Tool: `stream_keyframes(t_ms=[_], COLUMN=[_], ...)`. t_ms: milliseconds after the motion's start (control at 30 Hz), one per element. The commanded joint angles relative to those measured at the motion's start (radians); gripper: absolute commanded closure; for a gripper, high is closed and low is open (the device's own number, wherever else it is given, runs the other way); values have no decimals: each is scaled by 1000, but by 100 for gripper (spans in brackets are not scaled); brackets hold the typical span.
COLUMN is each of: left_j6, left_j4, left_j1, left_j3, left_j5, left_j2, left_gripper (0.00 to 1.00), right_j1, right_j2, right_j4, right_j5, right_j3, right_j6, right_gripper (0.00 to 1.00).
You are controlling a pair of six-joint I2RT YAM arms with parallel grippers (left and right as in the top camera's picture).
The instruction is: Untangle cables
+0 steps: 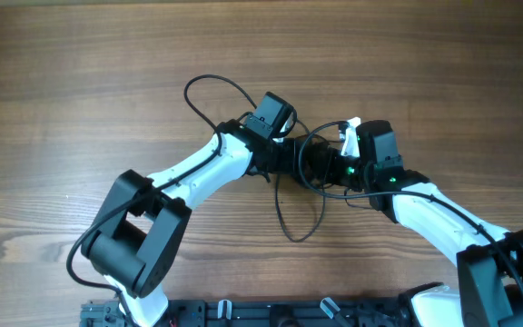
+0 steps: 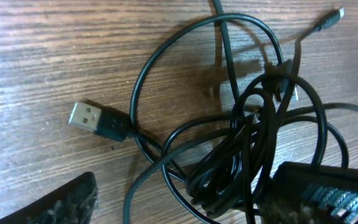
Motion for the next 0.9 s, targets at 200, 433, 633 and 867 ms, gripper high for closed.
stream_keyframes(t_ms=[200,433,633,867], left_j6=[-24,-103,-98,-95], left_j4=[-160,-343,-386,-311], left_j1=[24,197,296,296], left_j3=[9,9,9,9], left_j5=[-167,-325,-272,-115], left_j2=[127,119,-55,-297], left_gripper=[96,96,96,96], right_j1=[-193,-675,-732,-732], right_j2=[-109,-326,-327,-327], right_j4=[7,26,-341,-542], right_j5=[-308,-600,-81,66], right_j3=[39,43,43,42], right_j6=[-13,12,-25,-45], right_gripper=[96,96,96,93])
